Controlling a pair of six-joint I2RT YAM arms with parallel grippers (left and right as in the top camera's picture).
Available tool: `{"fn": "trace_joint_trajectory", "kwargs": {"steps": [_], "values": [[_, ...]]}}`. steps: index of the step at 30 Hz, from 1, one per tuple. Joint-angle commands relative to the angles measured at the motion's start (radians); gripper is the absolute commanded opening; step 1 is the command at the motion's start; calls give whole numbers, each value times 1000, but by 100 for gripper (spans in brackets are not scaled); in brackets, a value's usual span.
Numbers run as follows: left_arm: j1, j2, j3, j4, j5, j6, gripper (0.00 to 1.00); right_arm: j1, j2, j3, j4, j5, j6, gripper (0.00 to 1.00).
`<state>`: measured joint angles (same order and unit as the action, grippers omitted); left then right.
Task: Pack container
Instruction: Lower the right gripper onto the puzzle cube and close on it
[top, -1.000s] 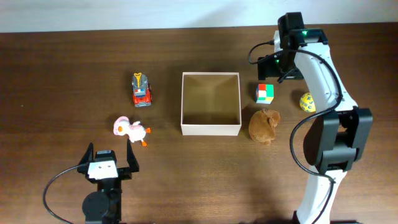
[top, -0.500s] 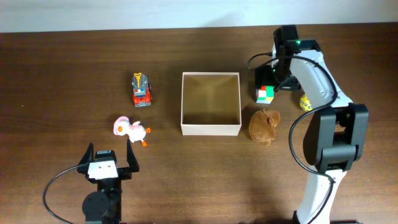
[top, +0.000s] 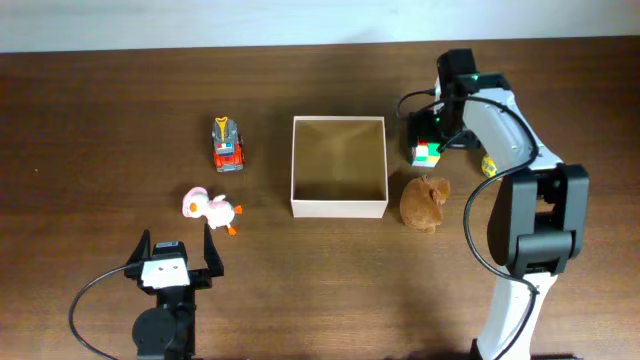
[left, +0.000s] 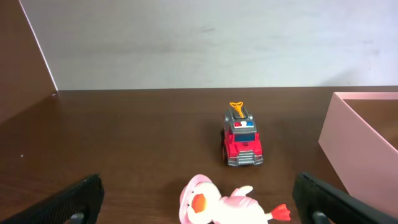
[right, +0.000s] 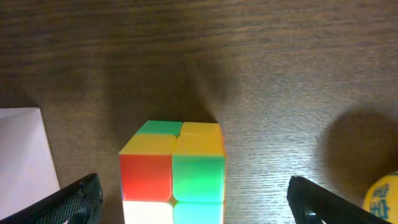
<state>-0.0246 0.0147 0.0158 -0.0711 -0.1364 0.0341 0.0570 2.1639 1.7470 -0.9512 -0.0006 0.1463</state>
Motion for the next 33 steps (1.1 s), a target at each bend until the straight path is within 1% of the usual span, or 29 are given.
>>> {"fn": "trace_joint_trajectory", "kwargs": {"steps": [1, 6, 15, 20, 28, 33], "values": [[8, -7, -6, 2, -11, 16, 99, 10, 22, -16, 6, 5, -22, 98], [8, -7, -6, 2, -11, 16, 99, 23, 54, -20, -1, -7, -37, 98], [8, -7, -6, 2, -11, 16, 99, 57, 57, -29, 26, -3, -61, 98], [8, -6, -6, 2, -11, 16, 99, 47, 64, -39, 18, 39, -61, 98], [8, -7, -6, 2, -11, 16, 99, 32, 70, -53, 26, 38, -60, 98], [8, -6, -6, 2, -11, 16, 99, 34, 79, -54, 54, 39, -60, 93]]}}
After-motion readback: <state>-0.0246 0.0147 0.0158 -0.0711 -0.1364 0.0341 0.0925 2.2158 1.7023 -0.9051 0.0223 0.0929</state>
